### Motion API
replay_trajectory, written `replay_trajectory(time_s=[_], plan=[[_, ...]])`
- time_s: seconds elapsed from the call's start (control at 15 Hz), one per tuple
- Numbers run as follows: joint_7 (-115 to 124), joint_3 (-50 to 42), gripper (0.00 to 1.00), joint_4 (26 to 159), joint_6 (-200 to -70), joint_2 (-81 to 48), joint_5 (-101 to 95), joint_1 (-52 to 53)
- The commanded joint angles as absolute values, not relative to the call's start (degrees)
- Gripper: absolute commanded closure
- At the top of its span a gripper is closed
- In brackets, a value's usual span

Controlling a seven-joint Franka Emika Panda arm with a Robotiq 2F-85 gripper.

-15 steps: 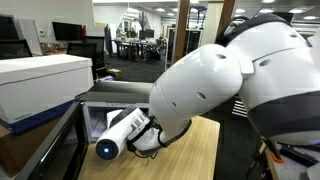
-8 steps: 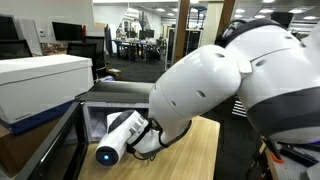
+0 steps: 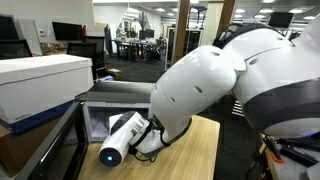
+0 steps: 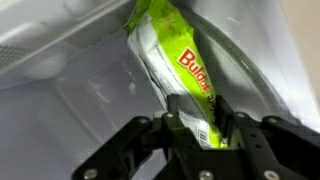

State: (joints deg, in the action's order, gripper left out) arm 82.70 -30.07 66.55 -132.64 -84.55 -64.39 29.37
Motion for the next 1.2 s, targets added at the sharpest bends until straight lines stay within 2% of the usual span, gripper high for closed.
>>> replay_trajectory(time_s=[0.0, 0.07, 0.33, 0.47, 0.73, 1.13], plan=[[85.04, -28.38, 0.89, 65.86, -131.71, -84.55, -67.81, 27.95], [84.90, -28.06, 0.94, 65.76, -131.78, -84.55, -67.87, 27.73], [84.89, -27.98, 1.00, 65.23, -131.84, -84.55, -67.15, 27.66], [85.06, -28.28, 0.95, 65.12, -131.86, -84.55, -66.78, 27.87], [83.84, -28.49, 0.96, 66.88, -133.45, -82.95, -65.82, 28.82], [86.81, -29.52, 0.95, 75.91, -134.45, -77.80, -68.03, 35.52]])
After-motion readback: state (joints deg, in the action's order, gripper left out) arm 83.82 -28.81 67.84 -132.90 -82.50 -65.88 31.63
